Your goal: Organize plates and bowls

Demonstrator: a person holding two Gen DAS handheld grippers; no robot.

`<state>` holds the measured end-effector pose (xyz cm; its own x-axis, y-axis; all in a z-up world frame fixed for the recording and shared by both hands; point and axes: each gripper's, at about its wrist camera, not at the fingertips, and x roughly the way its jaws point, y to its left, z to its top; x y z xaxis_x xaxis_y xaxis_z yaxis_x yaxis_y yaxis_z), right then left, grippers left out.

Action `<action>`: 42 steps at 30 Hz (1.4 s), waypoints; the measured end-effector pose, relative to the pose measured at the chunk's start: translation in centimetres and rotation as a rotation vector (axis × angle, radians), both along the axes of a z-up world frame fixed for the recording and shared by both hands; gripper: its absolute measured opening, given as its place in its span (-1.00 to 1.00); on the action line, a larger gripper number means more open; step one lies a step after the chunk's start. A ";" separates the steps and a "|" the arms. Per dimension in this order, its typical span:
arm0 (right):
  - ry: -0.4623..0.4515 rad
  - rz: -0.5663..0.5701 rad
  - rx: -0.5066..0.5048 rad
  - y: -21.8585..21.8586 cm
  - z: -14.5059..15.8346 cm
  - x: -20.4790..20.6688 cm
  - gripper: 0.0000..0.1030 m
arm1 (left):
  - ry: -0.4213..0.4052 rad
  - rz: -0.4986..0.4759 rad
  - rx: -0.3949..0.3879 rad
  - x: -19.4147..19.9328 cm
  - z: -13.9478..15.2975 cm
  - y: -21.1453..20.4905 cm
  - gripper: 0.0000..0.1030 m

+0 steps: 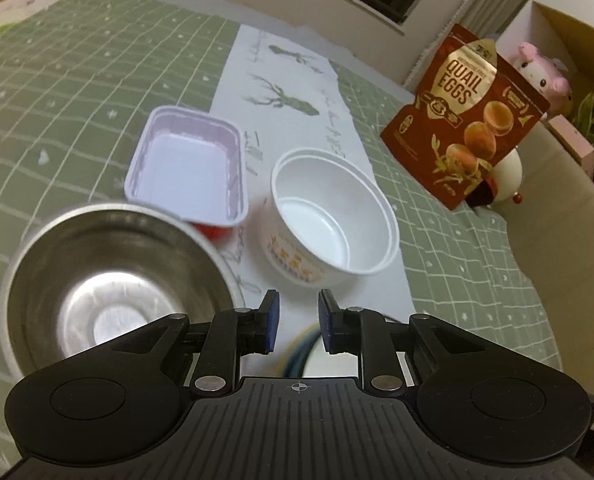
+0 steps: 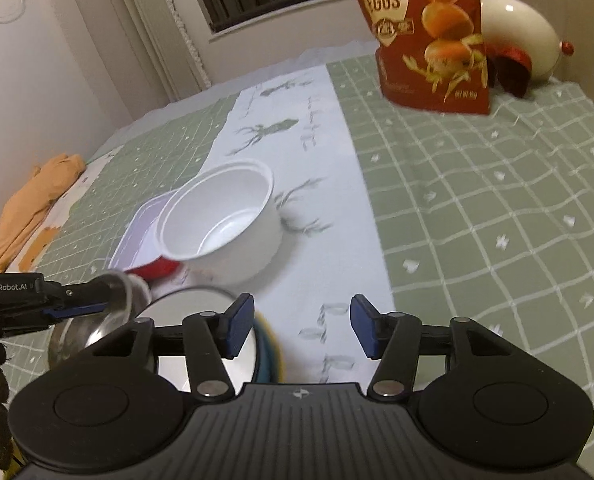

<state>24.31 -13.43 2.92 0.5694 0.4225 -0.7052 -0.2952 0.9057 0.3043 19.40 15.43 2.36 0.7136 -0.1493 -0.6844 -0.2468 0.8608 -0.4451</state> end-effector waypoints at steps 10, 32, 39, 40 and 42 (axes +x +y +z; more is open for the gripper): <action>0.072 0.029 0.038 1.1 -1.1 3.5 0.04 | -0.007 0.043 -0.038 3.8 -0.6 1.7 -0.55; 0.343 0.095 0.081 8.7 -7.4 15.6 -0.43 | 0.112 0.014 -0.033 13.3 -5.0 2.2 -0.46; 0.212 0.102 0.093 7.0 -2.0 12.1 -0.42 | -0.017 -0.012 -0.034 9.1 0.8 0.6 -0.46; 0.193 0.103 0.100 6.6 -1.0 11.4 -0.42 | -0.029 -0.019 -0.032 8.3 1.5 0.2 -0.46; 0.168 0.103 0.109 5.6 0.4 10.0 -0.40 | -0.041 -0.028 -0.031 6.6 2.6 -0.5 -0.46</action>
